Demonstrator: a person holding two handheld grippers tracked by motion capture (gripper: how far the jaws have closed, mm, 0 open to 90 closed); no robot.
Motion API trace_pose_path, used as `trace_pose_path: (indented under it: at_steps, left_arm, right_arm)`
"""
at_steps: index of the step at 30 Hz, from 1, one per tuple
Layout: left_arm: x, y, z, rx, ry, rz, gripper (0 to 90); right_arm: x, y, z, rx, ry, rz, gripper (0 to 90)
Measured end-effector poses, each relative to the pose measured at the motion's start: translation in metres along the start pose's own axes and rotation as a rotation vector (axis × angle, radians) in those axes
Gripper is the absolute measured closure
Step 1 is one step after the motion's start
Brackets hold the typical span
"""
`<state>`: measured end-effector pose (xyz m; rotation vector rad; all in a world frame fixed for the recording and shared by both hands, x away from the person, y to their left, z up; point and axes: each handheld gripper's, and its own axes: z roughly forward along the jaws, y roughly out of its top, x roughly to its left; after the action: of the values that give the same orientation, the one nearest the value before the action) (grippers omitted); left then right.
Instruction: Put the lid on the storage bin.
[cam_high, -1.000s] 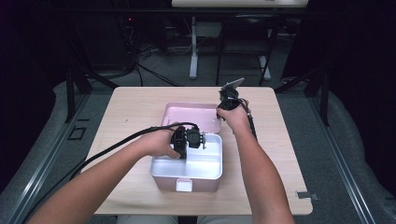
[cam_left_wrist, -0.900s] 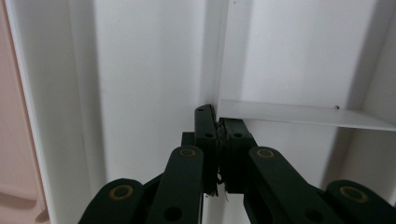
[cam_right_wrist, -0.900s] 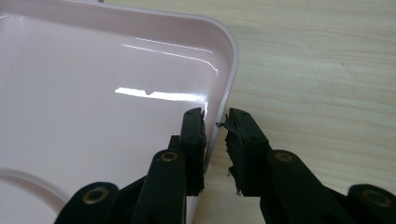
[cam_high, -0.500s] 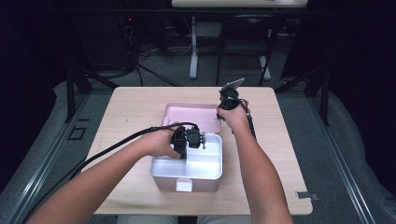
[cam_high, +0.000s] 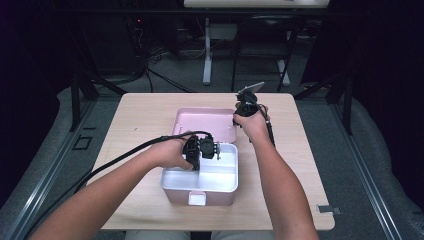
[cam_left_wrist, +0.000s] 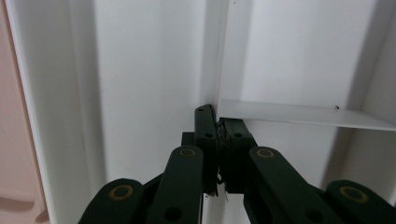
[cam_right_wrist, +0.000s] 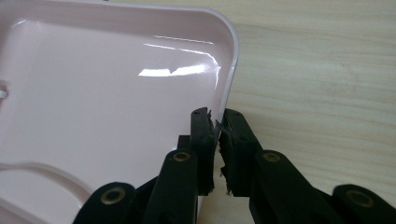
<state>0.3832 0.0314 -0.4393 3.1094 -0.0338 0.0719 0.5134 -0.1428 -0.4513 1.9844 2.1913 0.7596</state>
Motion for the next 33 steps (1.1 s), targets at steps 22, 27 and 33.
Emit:
trace_pose_path:
  at_steps: [22, 27, 33]
  left_arm:
    - [-0.001, -0.003, 0.0, -0.017, 0.003, -0.01, 87.1]
    - [-0.002, -0.003, 0.0, -0.012, 0.01, -0.005, 87.0]
    - [-0.003, -0.002, 0.0, -0.013, 0.022, -0.005, 87.0]
  right_arm:
    - [0.013, -0.016, -0.047, -0.214, 0.001, -0.111, 85.8]
    - [0.015, -0.025, -0.061, -0.271, 0.027, -0.126, 86.6]
    - [0.02, -0.045, -0.079, -0.362, 0.033, -0.174, 87.1]
